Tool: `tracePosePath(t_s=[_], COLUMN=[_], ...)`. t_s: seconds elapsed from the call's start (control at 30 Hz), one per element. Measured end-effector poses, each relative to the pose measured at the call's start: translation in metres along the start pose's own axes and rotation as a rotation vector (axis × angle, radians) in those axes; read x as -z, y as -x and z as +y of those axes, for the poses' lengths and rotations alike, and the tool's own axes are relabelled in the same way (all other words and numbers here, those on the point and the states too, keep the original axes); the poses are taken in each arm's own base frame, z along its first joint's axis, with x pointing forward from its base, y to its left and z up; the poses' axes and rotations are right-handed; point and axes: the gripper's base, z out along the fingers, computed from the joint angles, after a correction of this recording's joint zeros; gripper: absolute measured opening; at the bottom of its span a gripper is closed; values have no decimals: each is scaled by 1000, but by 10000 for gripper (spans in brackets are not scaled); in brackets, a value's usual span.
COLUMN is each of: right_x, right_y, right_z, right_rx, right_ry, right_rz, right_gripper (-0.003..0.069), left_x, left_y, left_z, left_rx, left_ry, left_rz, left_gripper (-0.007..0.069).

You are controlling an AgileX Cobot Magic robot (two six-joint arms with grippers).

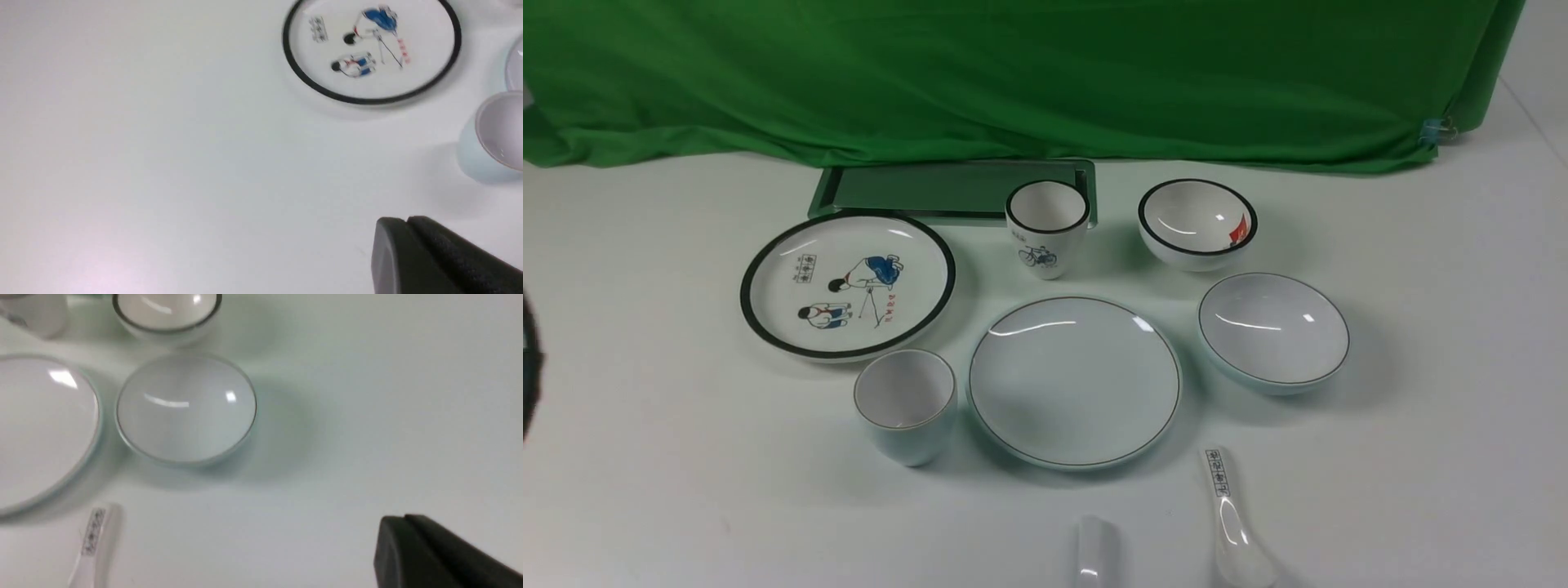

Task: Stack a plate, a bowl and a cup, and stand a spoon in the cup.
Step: Use the right arm to grab a blue rice bowl

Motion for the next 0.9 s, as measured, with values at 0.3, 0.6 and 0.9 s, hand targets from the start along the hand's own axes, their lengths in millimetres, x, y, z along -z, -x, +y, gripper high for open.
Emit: tracePosePath(t_s=[0.3, 0.6, 0.9], right_x=[-70, -166, -241], right_y=[34, 71, 61], right_z=[20, 25, 32], right_rx=[152, 128, 61], right_ry=[120, 120, 131], right_rz=[316, 322, 375], right_gripper=[43, 445, 440], left_x=[-54, -103, -120], left_y=[38, 77, 78], left_z=[-48, -104, -115], left_rx=[-170, -330, -373], left_ry=[-278, -386, -396], left_rz=[176, 277, 287], left_gripper=[-28, -28, -28])
